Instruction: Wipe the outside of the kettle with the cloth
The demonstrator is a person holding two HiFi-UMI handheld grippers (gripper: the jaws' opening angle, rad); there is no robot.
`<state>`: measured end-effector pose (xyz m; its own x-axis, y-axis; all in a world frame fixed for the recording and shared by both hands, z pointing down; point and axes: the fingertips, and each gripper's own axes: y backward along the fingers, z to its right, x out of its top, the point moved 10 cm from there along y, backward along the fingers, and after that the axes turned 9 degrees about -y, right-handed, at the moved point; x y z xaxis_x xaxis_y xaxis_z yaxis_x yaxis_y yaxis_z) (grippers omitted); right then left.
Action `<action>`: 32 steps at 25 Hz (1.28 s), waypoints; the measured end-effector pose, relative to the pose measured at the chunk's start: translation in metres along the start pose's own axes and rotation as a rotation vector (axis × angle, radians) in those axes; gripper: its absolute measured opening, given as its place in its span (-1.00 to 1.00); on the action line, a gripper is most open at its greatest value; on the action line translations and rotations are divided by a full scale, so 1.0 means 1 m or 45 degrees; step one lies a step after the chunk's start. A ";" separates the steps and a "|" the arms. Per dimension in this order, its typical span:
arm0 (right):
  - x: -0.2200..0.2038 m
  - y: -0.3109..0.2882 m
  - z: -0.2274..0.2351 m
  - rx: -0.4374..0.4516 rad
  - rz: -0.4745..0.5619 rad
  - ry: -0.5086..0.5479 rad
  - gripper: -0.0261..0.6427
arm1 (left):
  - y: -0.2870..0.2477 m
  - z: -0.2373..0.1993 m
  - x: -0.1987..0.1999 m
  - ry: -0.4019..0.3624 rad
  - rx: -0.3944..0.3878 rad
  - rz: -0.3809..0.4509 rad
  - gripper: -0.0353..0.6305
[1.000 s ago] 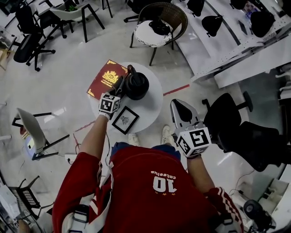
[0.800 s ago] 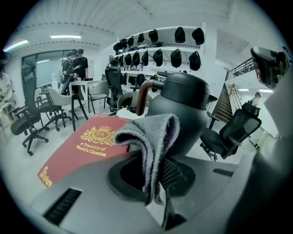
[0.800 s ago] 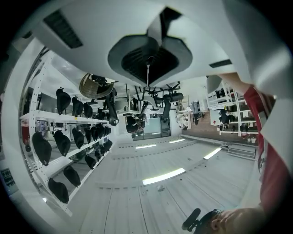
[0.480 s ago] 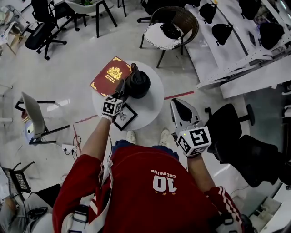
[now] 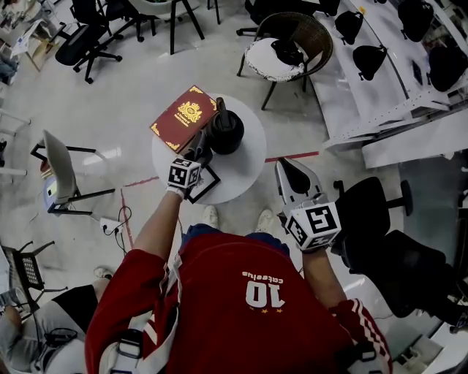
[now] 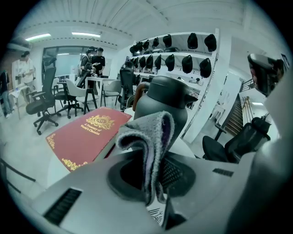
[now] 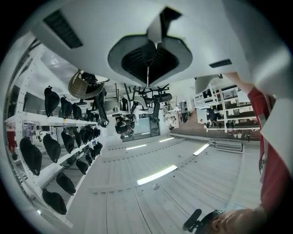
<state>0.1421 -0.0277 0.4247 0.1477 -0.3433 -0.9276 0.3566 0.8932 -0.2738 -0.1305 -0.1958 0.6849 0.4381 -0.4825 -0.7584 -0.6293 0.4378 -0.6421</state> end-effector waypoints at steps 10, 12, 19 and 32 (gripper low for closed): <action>0.007 0.013 0.027 0.057 0.001 0.019 -0.86 | -0.012 0.034 -0.001 0.023 0.019 -0.025 -0.76; 0.008 0.016 0.034 0.066 -0.001 0.025 -0.86 | -0.016 0.043 0.001 0.020 0.015 -0.029 -0.76; 0.013 0.025 0.056 0.090 -0.008 0.035 -0.86 | -0.030 0.070 0.005 0.001 0.009 -0.058 -0.76; 0.017 0.035 0.093 0.127 -0.011 0.045 -0.86 | -0.057 0.100 0.018 0.042 0.012 -0.042 -0.76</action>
<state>0.2425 -0.0289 0.4232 0.1121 -0.3389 -0.9341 0.4483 0.8562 -0.2569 -0.0225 -0.1537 0.6967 0.4372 -0.5213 -0.7328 -0.6088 0.4282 -0.6679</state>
